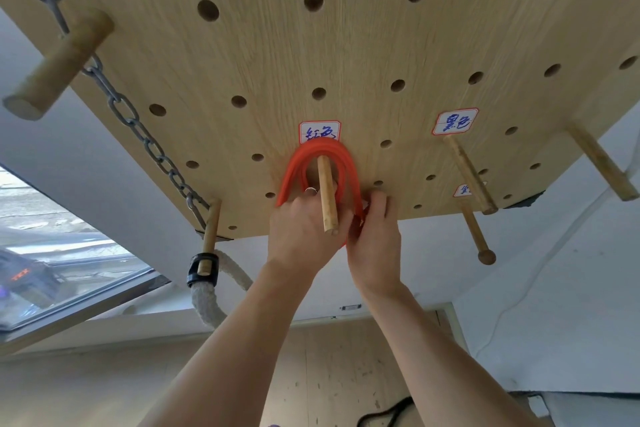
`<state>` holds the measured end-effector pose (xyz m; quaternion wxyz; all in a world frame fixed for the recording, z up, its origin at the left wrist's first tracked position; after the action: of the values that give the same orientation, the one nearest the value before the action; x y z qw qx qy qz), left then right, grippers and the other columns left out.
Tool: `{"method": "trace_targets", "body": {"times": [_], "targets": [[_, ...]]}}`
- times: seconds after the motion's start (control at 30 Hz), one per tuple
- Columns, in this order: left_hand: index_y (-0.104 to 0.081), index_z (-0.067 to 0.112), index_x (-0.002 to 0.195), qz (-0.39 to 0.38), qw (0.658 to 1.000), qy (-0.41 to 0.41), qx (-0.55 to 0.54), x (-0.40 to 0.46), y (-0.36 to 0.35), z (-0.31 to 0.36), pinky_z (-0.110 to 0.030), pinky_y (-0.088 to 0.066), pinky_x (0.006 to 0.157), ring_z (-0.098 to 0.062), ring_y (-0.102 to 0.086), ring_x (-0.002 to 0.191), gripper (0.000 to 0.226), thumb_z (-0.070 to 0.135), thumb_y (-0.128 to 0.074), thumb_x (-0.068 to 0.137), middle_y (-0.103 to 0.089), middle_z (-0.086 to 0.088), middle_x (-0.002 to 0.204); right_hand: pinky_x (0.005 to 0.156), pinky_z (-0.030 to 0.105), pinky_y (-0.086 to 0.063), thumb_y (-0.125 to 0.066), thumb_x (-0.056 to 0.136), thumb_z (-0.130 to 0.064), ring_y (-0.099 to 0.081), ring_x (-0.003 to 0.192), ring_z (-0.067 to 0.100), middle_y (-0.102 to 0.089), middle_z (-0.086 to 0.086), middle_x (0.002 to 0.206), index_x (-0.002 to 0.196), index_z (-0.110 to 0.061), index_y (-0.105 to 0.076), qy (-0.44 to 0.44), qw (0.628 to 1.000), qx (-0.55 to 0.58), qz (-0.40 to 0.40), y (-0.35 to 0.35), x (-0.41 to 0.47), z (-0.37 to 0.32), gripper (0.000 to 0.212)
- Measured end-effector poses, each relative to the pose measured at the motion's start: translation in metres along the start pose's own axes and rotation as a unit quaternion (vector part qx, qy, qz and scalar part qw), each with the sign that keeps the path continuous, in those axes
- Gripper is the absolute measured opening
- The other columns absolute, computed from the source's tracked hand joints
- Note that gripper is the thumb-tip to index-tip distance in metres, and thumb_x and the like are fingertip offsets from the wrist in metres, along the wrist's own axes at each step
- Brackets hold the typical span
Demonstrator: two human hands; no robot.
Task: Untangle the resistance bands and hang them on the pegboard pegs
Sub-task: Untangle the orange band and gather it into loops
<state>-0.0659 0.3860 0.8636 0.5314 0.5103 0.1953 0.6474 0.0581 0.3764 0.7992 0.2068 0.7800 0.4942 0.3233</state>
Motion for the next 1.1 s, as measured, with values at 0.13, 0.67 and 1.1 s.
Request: {"method": "trace_targets", "body": {"times": [0.13,0.67,1.1], "targets": [[-0.064,0.019,0.092,0.000,1.000,-0.005,-0.010,-0.002,-0.007,0.001,-0.035,-0.051,0.045,-0.023,-0.060,0.051,0.028,0.042,-0.048,0.092,-0.064,0.002,0.066,0.064,0.032,-0.038,-0.060,0.099,-0.016,-0.061,0.080,0.036,-0.054,0.013,0.117,0.115,-0.006,-0.048,0.011,0.999,0.022,-0.031,-0.008,-0.001,-0.007,0.022],[-0.060,0.015,0.083,-0.011,0.994,0.031,-0.108,-0.006,-0.017,-0.003,-0.041,-0.051,0.050,-0.024,-0.059,0.055,0.021,0.031,-0.051,0.095,-0.063,0.003,0.068,0.061,0.030,-0.034,-0.059,0.099,-0.011,-0.056,0.070,0.035,-0.057,0.016,0.109,0.112,-0.002,-0.053,0.016,0.999,-0.030,-0.009,0.001,0.008,-0.001,0.017],[-0.059,0.018,0.084,0.009,0.980,0.127,-0.150,-0.011,-0.026,-0.006,-0.020,-0.034,0.047,-0.010,-0.052,0.052,0.012,0.021,-0.062,0.095,-0.052,0.010,0.058,0.061,0.035,-0.039,-0.060,0.098,-0.017,-0.060,0.072,0.036,-0.057,0.012,0.107,0.107,-0.009,-0.051,0.019,0.999,0.007,-0.031,-0.006,0.006,0.005,0.015]]}}
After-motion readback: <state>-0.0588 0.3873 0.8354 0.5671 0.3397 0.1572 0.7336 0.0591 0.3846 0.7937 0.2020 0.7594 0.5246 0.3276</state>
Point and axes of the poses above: each hand's wrist, its own x-axis towards the middle knuckle, its own y-axis out of the back of the hand, z = x × y, the point moved 9 cm from there along x, towards the middle knuckle
